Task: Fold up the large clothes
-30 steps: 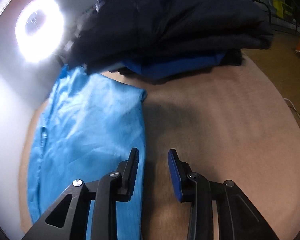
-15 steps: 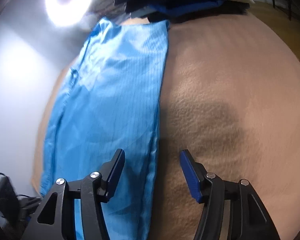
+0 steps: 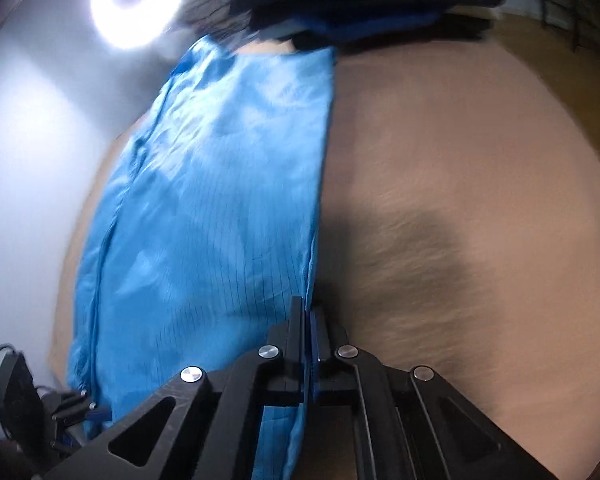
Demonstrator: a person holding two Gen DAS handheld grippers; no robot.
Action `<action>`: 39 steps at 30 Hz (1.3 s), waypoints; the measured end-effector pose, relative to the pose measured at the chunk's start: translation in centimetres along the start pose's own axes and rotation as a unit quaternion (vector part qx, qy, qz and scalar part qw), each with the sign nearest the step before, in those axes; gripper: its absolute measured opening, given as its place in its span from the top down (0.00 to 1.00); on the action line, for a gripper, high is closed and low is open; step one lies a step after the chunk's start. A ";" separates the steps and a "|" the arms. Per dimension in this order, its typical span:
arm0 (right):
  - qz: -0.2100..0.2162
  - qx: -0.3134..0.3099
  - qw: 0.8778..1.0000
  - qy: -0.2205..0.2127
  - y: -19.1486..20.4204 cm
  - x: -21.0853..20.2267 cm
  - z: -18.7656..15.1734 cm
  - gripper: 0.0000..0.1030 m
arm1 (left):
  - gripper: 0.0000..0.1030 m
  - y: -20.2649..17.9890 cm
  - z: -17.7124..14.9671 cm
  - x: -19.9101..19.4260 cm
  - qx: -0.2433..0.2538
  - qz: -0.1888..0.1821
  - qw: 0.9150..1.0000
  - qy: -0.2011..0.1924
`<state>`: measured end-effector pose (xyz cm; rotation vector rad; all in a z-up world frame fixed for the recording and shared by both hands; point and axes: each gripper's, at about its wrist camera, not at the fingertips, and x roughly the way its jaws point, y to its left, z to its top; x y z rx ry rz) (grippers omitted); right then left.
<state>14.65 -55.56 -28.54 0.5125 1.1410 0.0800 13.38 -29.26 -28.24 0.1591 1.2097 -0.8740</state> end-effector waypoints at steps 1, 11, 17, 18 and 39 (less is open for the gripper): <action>0.018 0.016 1.000 0.006 -0.6 0.3 -0.2 1.00 | 0.61 -0.2 0.0 0.0 0.005 0.003 1.000 0.000; 0.089 0.064 0.994 0.011 -2.3 -1.7 -2.3 0.62 | 0.61 -1.2 1.7 -3.9 -0.004 0.010 0.997 -0.070; 0.117 0.108 0.987 0.014 -3.7 -2.4 -6.5 0.65 | 0.61 -2.2 4.5 -3.9 0.012 0.023 0.994 -0.109; 0.125 0.116 0.985 0.012 -3.8 -2.4 -7.2 0.65 | 0.61 -2.3 4.7 -3.6 0.016 0.023 0.993 -0.115; 0.096 0.111 0.989 -0.011 -1.0 -3.7 -10.6 0.73 | 0.61 -4.1 4.5 1.1 0.042 0.029 0.996 -0.070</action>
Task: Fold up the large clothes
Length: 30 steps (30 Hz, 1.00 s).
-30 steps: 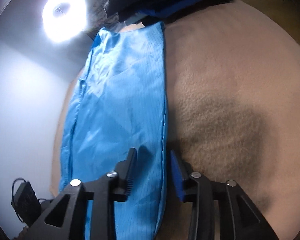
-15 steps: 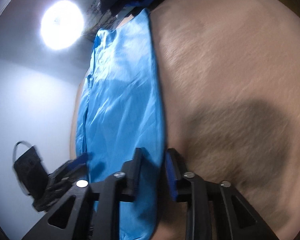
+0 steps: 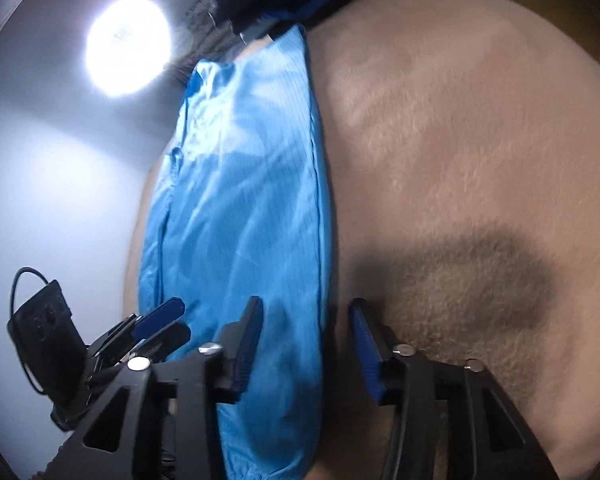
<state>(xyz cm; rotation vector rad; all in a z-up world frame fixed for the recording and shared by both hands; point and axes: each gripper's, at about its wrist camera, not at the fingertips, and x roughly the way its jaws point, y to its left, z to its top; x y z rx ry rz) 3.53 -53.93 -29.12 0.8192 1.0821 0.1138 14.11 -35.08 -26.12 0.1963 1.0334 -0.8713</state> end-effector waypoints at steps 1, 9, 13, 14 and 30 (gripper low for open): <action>-0.004 -0.002 1.000 0.005 0.1 0.3 -0.1 0.79 | 0.61 -0.1 -0.3 0.6 0.002 0.003 1.000 0.008; -0.100 -0.089 0.991 -0.016 4.5 0.1 -0.1 1.00 | 0.61 -0.4 -0.6 -0.1 -0.004 -0.005 1.000 0.015; -0.153 -0.158 0.975 -0.037 8.0 -0.2 -0.4 1.00 | 0.61 1.4 0.1 -6.2 -0.048 -0.029 0.998 -0.032; -0.162 -0.173 0.971 -0.043 8.7 -0.4 -0.6 1.00 | 0.61 2.3 0.1 -8.1 -0.064 -0.033 0.996 -0.047; -0.204 -0.368 0.905 -0.069 22.0 3.3 -3.9 1.00 | 0.61 17.9 -2.3 -24.8 -0.236 0.025 0.945 -0.223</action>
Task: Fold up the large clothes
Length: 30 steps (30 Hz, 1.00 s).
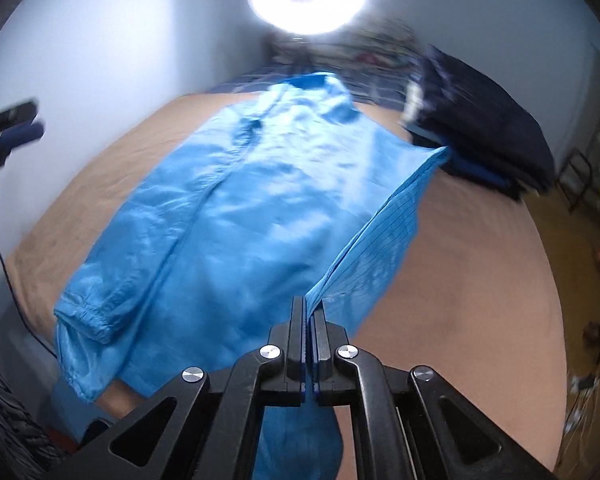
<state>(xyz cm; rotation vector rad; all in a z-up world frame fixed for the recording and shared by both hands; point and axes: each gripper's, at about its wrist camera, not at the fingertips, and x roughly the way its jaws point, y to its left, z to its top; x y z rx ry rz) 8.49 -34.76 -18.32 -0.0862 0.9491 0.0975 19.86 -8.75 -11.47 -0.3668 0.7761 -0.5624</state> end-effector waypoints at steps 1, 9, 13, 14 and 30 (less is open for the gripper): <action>0.001 -0.012 1.000 0.000 0.9 0.2 0.2 1.00 | 0.61 0.7 0.2 -0.4 -0.006 0.002 1.000 -0.003; 0.037 -0.118 0.991 0.053 9.6 4.5 -0.8 1.00 | 0.61 3.5 0.2 -1.8 -0.027 0.018 0.999 -0.013; 0.042 -0.151 0.984 0.084 12.1 6.8 -2.0 1.00 | 0.61 3.9 0.0 -1.7 -0.024 0.029 0.999 -0.011; 0.042 -0.153 0.983 0.088 12.3 7.2 -2.1 1.00 | 0.61 3.9 -0.1 -1.6 -0.023 0.030 0.999 -0.009; 0.189 -0.055 0.977 0.083 7.8 3.8 0.3 0.68 | 0.61 2.6 -0.9 0.7 -0.007 0.032 0.999 0.027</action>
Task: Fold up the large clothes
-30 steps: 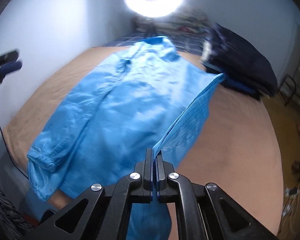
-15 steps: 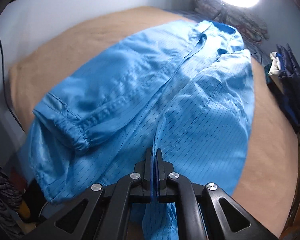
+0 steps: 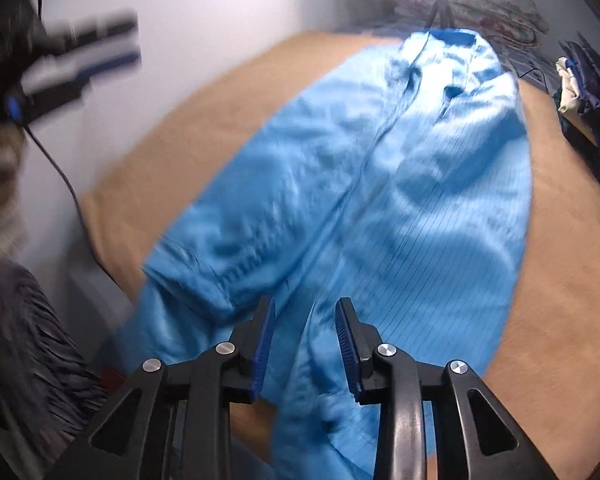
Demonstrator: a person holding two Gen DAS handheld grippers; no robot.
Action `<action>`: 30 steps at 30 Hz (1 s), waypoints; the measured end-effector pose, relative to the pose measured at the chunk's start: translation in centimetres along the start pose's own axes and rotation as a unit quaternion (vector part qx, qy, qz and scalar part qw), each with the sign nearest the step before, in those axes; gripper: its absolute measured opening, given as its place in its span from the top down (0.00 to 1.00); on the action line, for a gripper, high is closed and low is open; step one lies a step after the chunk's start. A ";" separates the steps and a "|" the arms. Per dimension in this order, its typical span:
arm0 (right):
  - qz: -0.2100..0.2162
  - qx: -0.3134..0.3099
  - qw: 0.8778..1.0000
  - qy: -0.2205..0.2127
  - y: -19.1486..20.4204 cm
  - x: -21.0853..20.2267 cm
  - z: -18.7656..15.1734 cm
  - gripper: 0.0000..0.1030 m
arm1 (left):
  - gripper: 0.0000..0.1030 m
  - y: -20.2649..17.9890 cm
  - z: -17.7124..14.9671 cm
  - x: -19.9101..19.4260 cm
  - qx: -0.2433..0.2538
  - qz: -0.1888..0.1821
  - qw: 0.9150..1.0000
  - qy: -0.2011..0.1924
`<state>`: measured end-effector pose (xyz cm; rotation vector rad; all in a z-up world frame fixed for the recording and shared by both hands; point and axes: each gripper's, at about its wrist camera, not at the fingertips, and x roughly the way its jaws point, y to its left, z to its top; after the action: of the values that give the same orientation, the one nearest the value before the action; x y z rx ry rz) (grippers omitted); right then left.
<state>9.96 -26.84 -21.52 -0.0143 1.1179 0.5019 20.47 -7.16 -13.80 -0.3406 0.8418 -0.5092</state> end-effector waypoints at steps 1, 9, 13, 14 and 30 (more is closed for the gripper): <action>0.008 0.011 1.000 -0.012 -0.6 -1.0 0.6 0.67 | 0.61 0.0 -0.1 0.5 0.003 0.006 1.000 0.009; -0.020 0.042 0.997 -0.065 -5.9 -4.2 8.6 0.60 | 0.61 0.9 -2.1 4.5 0.012 0.044 0.995 0.089; -0.044 0.052 0.996 -0.064 -8.7 -2.4 13.1 0.60 | 0.61 1.5 -2.6 5.8 0.013 0.061 0.992 0.110; -0.050 0.052 0.995 -0.064 -9.3 -1.7 14.5 0.60 | 0.61 1.6 -2.6 6.0 0.013 0.062 0.992 0.112; -0.136 0.083 0.987 0.008 -18.2 11.9 24.1 0.64 | 0.61 2.9 -1.3 7.2 -0.022 0.039 0.990 0.132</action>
<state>41.74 -32.28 -25.26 -0.0260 1.1491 0.1645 24.33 -8.79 -20.45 -0.2827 1.1202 -0.4700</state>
